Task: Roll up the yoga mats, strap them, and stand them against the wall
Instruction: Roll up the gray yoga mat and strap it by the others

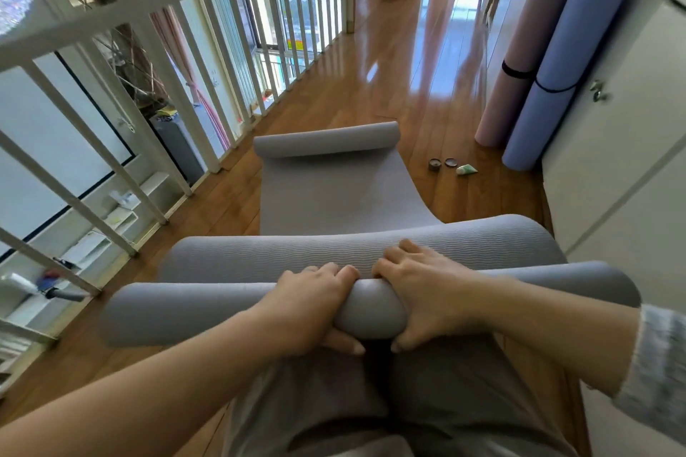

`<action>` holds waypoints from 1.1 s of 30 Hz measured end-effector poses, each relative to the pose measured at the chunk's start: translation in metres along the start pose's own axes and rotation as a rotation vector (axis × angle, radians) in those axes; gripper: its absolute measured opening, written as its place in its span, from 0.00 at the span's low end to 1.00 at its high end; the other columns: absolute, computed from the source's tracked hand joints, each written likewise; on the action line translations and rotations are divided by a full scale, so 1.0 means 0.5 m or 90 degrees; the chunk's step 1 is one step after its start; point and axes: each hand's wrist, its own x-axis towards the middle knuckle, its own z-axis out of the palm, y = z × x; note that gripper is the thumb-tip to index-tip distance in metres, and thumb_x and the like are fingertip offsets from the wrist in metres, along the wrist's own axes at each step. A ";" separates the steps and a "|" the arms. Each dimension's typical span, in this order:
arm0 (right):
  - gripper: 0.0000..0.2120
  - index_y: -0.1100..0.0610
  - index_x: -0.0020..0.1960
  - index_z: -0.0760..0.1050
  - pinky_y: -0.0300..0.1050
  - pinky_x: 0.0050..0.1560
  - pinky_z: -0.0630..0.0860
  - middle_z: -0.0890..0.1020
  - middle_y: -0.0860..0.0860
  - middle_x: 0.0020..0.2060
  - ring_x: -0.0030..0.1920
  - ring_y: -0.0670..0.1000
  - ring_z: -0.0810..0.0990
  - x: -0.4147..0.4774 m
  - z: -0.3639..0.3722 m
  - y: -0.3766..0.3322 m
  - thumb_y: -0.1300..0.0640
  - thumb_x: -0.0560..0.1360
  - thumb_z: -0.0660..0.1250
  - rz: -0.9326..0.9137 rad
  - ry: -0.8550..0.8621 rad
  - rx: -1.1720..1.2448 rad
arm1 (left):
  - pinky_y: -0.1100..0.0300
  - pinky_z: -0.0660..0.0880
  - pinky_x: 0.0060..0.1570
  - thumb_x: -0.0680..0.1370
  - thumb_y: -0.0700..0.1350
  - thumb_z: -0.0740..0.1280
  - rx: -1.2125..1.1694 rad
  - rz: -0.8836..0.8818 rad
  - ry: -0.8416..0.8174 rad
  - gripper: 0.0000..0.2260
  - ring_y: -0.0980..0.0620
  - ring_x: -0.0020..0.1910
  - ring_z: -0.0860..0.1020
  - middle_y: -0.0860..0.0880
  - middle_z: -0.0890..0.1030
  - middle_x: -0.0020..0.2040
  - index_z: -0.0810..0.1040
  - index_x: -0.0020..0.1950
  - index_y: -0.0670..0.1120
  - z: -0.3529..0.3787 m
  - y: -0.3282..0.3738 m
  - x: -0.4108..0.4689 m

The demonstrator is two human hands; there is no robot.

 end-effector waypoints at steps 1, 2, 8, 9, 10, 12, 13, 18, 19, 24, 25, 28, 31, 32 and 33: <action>0.40 0.52 0.67 0.65 0.47 0.65 0.63 0.67 0.49 0.60 0.62 0.50 0.63 -0.004 -0.002 0.003 0.32 0.63 0.71 0.005 0.025 -0.026 | 0.49 0.71 0.59 0.66 0.66 0.72 -0.022 0.003 -0.016 0.35 0.49 0.62 0.71 0.51 0.71 0.62 0.64 0.67 0.53 -0.006 -0.006 0.007; 0.42 0.52 0.69 0.62 0.49 0.67 0.62 0.66 0.49 0.62 0.63 0.50 0.62 -0.013 -0.004 0.003 0.31 0.64 0.70 0.010 0.055 -0.055 | 0.50 0.71 0.59 0.66 0.65 0.72 -0.043 0.006 -0.028 0.34 0.49 0.62 0.72 0.51 0.72 0.62 0.64 0.66 0.53 -0.011 -0.013 0.013; 0.43 0.52 0.68 0.64 0.52 0.56 0.74 0.75 0.52 0.58 0.55 0.54 0.74 -0.037 0.048 0.003 0.37 0.60 0.75 0.062 0.125 -0.164 | 0.55 0.65 0.63 0.68 0.64 0.71 -0.094 0.038 -0.085 0.34 0.52 0.63 0.62 0.51 0.68 0.61 0.65 0.69 0.54 -0.033 -0.029 0.039; 0.40 0.51 0.69 0.63 0.52 0.58 0.72 0.73 0.52 0.60 0.57 0.54 0.73 -0.029 0.047 0.009 0.39 0.63 0.74 0.057 0.115 -0.157 | 0.55 0.64 0.63 0.68 0.64 0.71 -0.095 0.030 -0.084 0.34 0.51 0.63 0.62 0.51 0.67 0.62 0.65 0.69 0.54 -0.036 -0.030 0.041; 0.38 0.50 0.70 0.61 0.51 0.60 0.70 0.71 0.51 0.62 0.60 0.54 0.70 -0.022 0.042 0.014 0.41 0.65 0.73 0.049 0.105 -0.139 | 0.55 0.64 0.64 0.69 0.64 0.71 -0.088 0.022 -0.070 0.34 0.51 0.64 0.62 0.51 0.66 0.63 0.65 0.69 0.54 -0.038 -0.029 0.041; 0.37 0.49 0.70 0.60 0.47 0.60 0.66 0.70 0.49 0.63 0.61 0.51 0.68 -0.011 0.025 0.029 0.43 0.67 0.72 0.040 0.084 -0.079 | 0.54 0.65 0.64 0.69 0.64 0.71 -0.002 0.007 0.002 0.35 0.49 0.65 0.66 0.50 0.67 0.64 0.62 0.71 0.53 -0.031 -0.012 0.035; 0.37 0.49 0.70 0.61 0.44 0.58 0.66 0.70 0.48 0.61 0.60 0.50 0.68 -0.005 0.015 0.037 0.43 0.66 0.72 0.040 0.068 -0.047 | 0.53 0.66 0.64 0.70 0.62 0.70 0.063 -0.004 0.052 0.36 0.48 0.65 0.68 0.49 0.67 0.65 0.59 0.72 0.53 -0.020 0.001 0.031; 0.35 0.49 0.68 0.64 0.44 0.57 0.68 0.73 0.47 0.60 0.58 0.48 0.70 0.039 -0.035 0.059 0.44 0.66 0.76 0.031 -0.102 0.082 | 0.51 0.69 0.57 0.67 0.59 0.71 0.105 -0.057 0.144 0.34 0.48 0.60 0.74 0.51 0.72 0.63 0.61 0.68 0.54 0.010 0.010 0.043; 0.36 0.49 0.68 0.64 0.44 0.58 0.69 0.73 0.48 0.61 0.59 0.48 0.69 0.042 -0.043 0.060 0.44 0.66 0.76 0.036 -0.117 0.085 | 0.51 0.71 0.56 0.66 0.59 0.71 0.073 -0.055 0.128 0.34 0.48 0.60 0.74 0.52 0.73 0.63 0.62 0.67 0.54 0.001 -0.001 0.051; 0.40 0.50 0.71 0.61 0.53 0.61 0.70 0.73 0.51 0.62 0.60 0.54 0.72 0.012 0.016 0.031 0.40 0.65 0.74 0.099 0.116 -0.123 | 0.54 0.73 0.56 0.65 0.59 0.75 -0.071 -0.010 0.027 0.34 0.51 0.58 0.75 0.52 0.76 0.61 0.66 0.67 0.54 -0.043 -0.027 0.076; 0.41 0.51 0.70 0.62 0.53 0.57 0.73 0.75 0.52 0.60 0.57 0.55 0.75 0.006 0.035 0.026 0.41 0.63 0.75 0.104 0.144 -0.139 | 0.55 0.73 0.55 0.65 0.59 0.75 -0.089 0.000 0.008 0.34 0.51 0.57 0.75 0.53 0.76 0.61 0.67 0.67 0.54 -0.049 -0.030 0.081; 0.35 0.52 0.66 0.67 0.50 0.50 0.75 0.78 0.51 0.54 0.51 0.54 0.78 0.015 0.041 0.037 0.44 0.63 0.74 0.107 0.172 -0.149 | 0.59 0.69 0.51 0.66 0.59 0.75 -0.104 0.007 -0.027 0.33 0.52 0.57 0.71 0.53 0.74 0.60 0.67 0.67 0.55 -0.060 -0.036 0.090; 0.31 0.51 0.65 0.65 0.48 0.51 0.75 0.78 0.49 0.54 0.51 0.52 0.78 0.026 0.009 0.053 0.44 0.66 0.71 0.086 0.152 -0.102 | 0.55 0.69 0.56 0.68 0.60 0.72 -0.004 -0.017 0.052 0.36 0.50 0.61 0.67 0.51 0.68 0.61 0.62 0.71 0.56 -0.049 -0.025 0.083; 0.31 0.51 0.64 0.66 0.48 0.50 0.75 0.78 0.49 0.54 0.50 0.52 0.78 0.030 -0.001 0.055 0.43 0.66 0.71 0.086 0.136 -0.083 | 0.53 0.69 0.58 0.68 0.60 0.71 0.054 -0.022 0.109 0.36 0.49 0.62 0.68 0.51 0.67 0.63 0.59 0.73 0.56 -0.036 -0.020 0.078; 0.31 0.51 0.63 0.66 0.48 0.49 0.76 0.79 0.48 0.53 0.50 0.51 0.78 0.035 -0.009 0.058 0.42 0.65 0.71 0.083 0.117 -0.069 | 0.52 0.69 0.59 0.69 0.59 0.70 0.101 -0.024 0.160 0.37 0.49 0.62 0.70 0.51 0.67 0.64 0.56 0.73 0.57 -0.023 -0.013 0.072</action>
